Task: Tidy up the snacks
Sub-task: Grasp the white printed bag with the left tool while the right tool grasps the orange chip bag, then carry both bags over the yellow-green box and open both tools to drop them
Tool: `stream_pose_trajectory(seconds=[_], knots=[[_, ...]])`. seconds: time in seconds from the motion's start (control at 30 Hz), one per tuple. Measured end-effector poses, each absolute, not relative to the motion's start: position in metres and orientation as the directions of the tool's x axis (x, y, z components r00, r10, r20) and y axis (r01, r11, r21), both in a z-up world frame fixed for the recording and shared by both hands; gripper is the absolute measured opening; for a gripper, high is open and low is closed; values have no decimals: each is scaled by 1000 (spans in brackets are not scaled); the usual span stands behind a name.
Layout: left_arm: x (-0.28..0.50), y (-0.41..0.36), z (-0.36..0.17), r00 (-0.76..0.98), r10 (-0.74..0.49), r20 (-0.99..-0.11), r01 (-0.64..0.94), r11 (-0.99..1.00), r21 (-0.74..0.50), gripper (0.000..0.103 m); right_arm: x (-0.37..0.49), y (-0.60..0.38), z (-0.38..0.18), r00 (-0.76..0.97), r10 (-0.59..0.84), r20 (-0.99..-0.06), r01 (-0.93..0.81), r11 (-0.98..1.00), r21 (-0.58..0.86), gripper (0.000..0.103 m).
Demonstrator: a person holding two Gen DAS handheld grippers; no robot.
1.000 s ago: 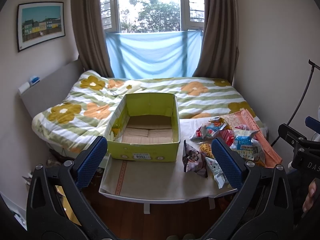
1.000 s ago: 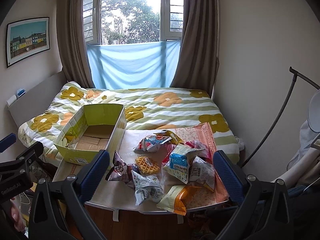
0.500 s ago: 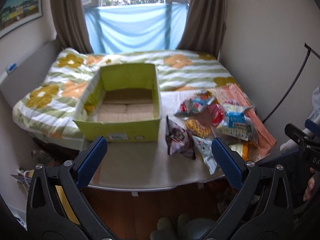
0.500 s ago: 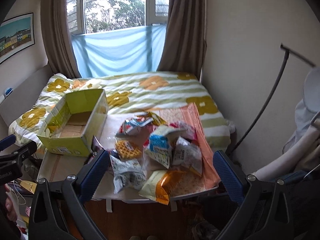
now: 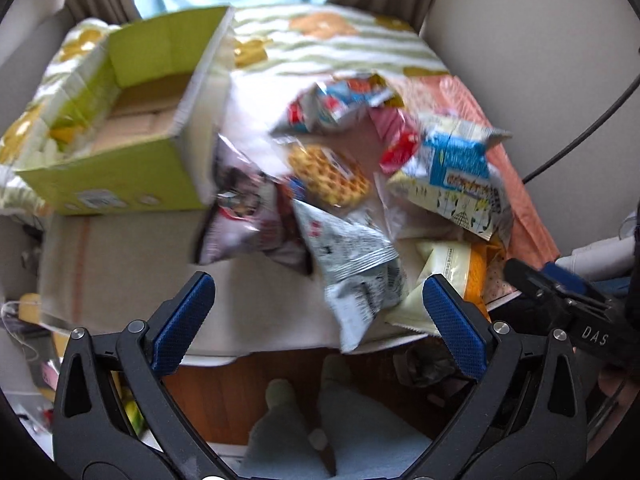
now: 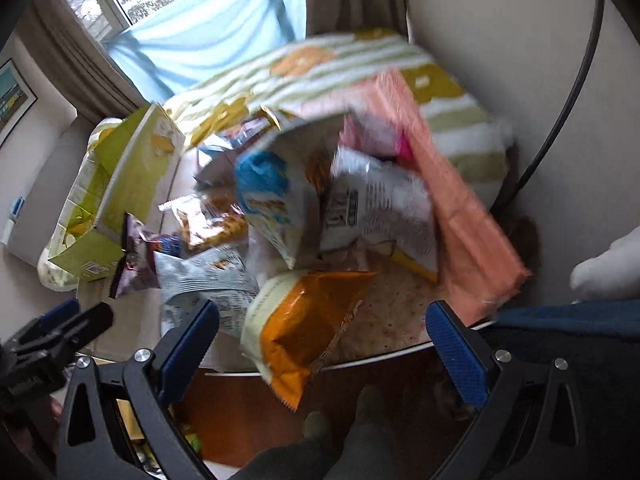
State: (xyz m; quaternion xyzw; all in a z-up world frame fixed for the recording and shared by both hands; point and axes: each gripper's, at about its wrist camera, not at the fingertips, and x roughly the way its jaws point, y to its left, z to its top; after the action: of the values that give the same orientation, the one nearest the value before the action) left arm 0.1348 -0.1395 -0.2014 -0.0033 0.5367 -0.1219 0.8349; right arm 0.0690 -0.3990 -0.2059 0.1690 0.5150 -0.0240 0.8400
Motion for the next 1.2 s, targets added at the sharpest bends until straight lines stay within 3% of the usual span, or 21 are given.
stream_pose_trajectory(seconds=[0.37, 0.47, 0.57, 0.67, 0.8, 0.93, 0.97, 1.2], knots=[[165, -164, -250, 293, -238, -926, 113, 970, -213, 95, 101, -415, -275, 331, 348, -877, 186, 887, 422, 101], [170, -162, -258, 258, -248, -934, 85, 969, -234, 79, 104, -419, -278, 324, 397, -858, 177, 866, 468, 101], [172, -162, -266, 230, -258, -939, 69, 966, -248, 78, 106, -418, -276, 320, 422, -848, 137, 865, 482, 101], [173, -161, -274, 203, -290, -935, 48, 957, -286, 69, 110, -413, -278, 300, 440, -846, 113, 864, 490, 100], [174, -160, -275, 213, -325, -921, 45, 945, -323, 50, 116, -406, -286, 285, 467, -837, 82, 858, 507, 89], [170, -160, -275, 224, -308, -925, 60, 951, -303, 47, 124, -395, -291, 274, 501, -821, 70, 841, 537, 78], [169, -160, -274, 228, -305, -925, 61, 952, -299, 47, 125, -392, -291, 272, 516, -812, 66, 832, 550, 70], [158, -160, -256, 268, -277, -923, 91, 961, -262, 47, 130, -379, -290, 275, 519, -809, 60, 831, 553, 63]])
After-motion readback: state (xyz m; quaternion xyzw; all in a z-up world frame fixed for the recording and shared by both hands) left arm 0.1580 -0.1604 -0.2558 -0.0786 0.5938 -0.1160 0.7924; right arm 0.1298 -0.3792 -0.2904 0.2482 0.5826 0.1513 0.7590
